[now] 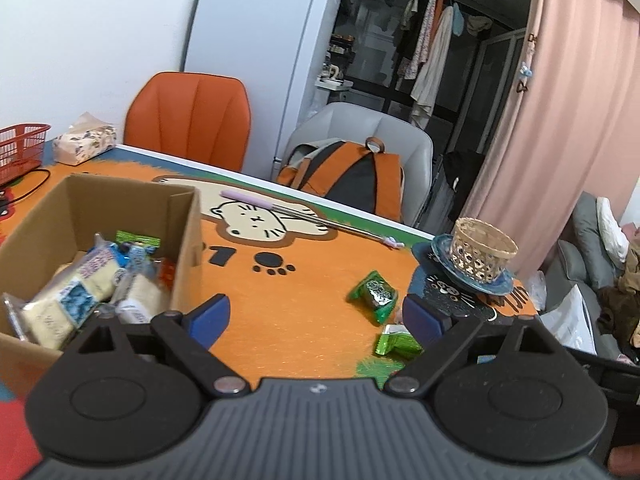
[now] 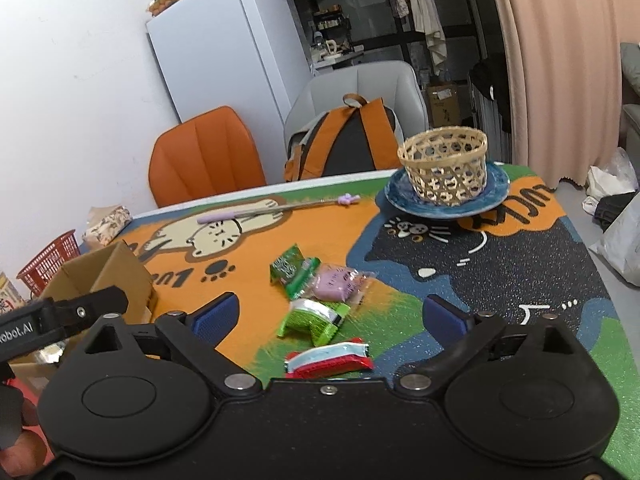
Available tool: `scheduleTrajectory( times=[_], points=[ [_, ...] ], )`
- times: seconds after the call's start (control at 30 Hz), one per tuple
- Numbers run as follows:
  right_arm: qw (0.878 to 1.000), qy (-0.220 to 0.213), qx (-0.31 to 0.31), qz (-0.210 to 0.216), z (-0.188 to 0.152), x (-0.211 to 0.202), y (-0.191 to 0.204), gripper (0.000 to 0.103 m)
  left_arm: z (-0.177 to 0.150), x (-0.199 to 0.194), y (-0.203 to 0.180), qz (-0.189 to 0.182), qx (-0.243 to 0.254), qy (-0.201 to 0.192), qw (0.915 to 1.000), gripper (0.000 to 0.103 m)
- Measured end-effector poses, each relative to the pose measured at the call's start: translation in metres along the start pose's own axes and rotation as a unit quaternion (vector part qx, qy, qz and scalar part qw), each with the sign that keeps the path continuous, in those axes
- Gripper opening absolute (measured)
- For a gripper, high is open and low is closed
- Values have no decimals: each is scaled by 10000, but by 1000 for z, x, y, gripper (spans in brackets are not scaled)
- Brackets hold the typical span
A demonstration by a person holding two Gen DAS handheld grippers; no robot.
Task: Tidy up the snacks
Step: 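Move both tools back toward the remaining snacks on the table, then grasp the red-and-white wrapped bar with the right tool while the left tool grasps the green-and-white pack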
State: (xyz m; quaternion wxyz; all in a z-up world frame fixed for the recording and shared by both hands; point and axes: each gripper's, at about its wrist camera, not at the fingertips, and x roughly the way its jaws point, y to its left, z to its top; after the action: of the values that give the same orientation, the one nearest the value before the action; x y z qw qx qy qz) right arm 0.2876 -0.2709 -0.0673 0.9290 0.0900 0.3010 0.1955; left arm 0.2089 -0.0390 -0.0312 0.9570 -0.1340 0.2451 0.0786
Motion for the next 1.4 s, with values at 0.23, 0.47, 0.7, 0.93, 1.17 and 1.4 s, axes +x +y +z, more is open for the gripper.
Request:
scheduleTrajectory(
  times=[0.23,0.47,0.7,0.93,1.17,1.4],
  points=[
    [9998,127,174,43,-3,13,-17,90,-6,22,-16,13,183,141,9997,91],
    [9989,380,276,65,-13,30,-25,82,-13,39,-22,2,270,315,9991,90],
    [9984,550,64,93,-22,46,-8,83,-18,45,-13,39,207,417,9989,88],
    [9974,684,-226,-90,-30,58,4,83,-22,46,-8,-38,181,470,9987,86],
    [9954,609,-655,-342,-34,60,11,63,-25,53,-8,-38,162,562,9983,86],
    [9964,570,-580,-240,-31,55,-1,46,-27,61,-17,-42,244,636,9977,86]
  ],
)
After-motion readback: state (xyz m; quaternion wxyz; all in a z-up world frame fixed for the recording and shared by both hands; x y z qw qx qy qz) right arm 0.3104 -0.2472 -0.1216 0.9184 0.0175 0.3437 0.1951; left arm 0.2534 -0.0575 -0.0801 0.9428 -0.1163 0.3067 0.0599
